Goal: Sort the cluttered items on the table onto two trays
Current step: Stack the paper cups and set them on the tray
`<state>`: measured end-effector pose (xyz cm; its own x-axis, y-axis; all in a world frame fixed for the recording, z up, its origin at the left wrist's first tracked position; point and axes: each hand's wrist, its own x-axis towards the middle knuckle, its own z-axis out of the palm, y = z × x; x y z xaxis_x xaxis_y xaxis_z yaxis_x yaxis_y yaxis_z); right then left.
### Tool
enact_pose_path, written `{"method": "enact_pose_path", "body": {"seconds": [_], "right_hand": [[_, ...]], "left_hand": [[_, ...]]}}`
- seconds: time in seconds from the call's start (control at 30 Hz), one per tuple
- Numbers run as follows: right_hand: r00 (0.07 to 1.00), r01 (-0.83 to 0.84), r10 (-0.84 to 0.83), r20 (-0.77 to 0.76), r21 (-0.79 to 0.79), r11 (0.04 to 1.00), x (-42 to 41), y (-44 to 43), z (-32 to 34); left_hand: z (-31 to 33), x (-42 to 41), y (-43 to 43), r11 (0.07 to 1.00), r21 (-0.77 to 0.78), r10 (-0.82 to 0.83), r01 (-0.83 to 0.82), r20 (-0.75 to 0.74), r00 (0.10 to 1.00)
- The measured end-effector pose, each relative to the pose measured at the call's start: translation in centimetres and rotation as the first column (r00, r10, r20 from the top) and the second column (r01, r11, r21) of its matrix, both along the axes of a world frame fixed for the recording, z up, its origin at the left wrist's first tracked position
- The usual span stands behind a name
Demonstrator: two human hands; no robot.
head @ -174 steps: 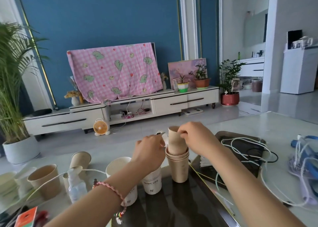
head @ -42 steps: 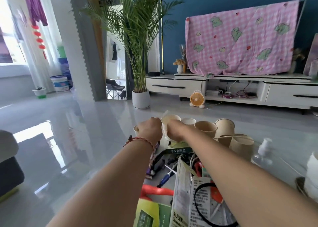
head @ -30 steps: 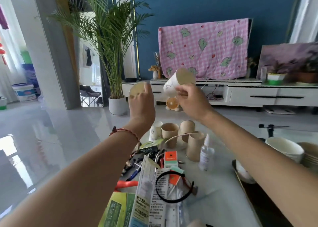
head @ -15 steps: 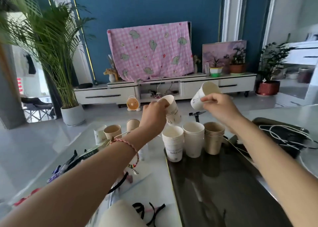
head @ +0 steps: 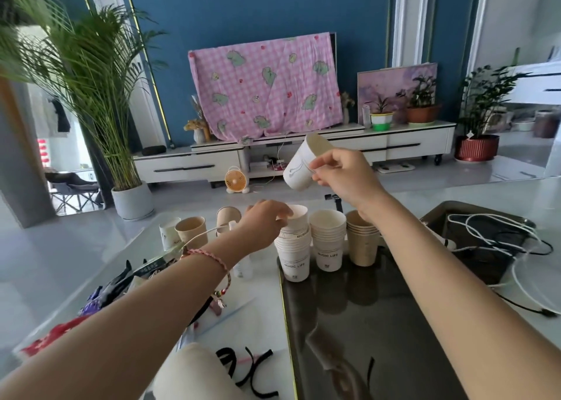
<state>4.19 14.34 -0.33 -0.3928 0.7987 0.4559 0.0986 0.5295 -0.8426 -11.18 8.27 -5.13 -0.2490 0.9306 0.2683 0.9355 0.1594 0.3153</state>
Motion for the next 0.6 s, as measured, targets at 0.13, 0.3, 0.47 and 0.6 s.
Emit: {"method": "enact_pose_path", "body": {"seconds": [0.13, 0.3, 0.47, 0.6], "right_hand": [[0.995, -0.041, 0.039, 0.087, 0.025, 0.999, -1.1, -0.4, -0.7], [0.97, -0.057, 0.049, 0.24, 0.028, 0.998, -2.0, -0.5, -2.1], [0.872, -0.123, 0.105, 0.478, 0.007, 0.992, -3.0, -0.8, -4.0], [0.848, -0.128, 0.094, 0.521, 0.029, 0.991, -3.5, -1.1, -4.2]], "left_hand": [[0.1, -0.5, -0.4, 0.997, 0.044, 0.065, -0.066, 0.03, 0.997], [0.0, -2.2, -1.2, 0.988, 0.032, 0.147, -0.149, 0.048, 0.988], [-0.7, -3.3, -1.9, 0.984, 0.036, 0.173, -0.172, -0.003, 0.985], [-0.6, -4.6, -2.7, 0.976, 0.016, 0.218, -0.218, -0.002, 0.976]]}}
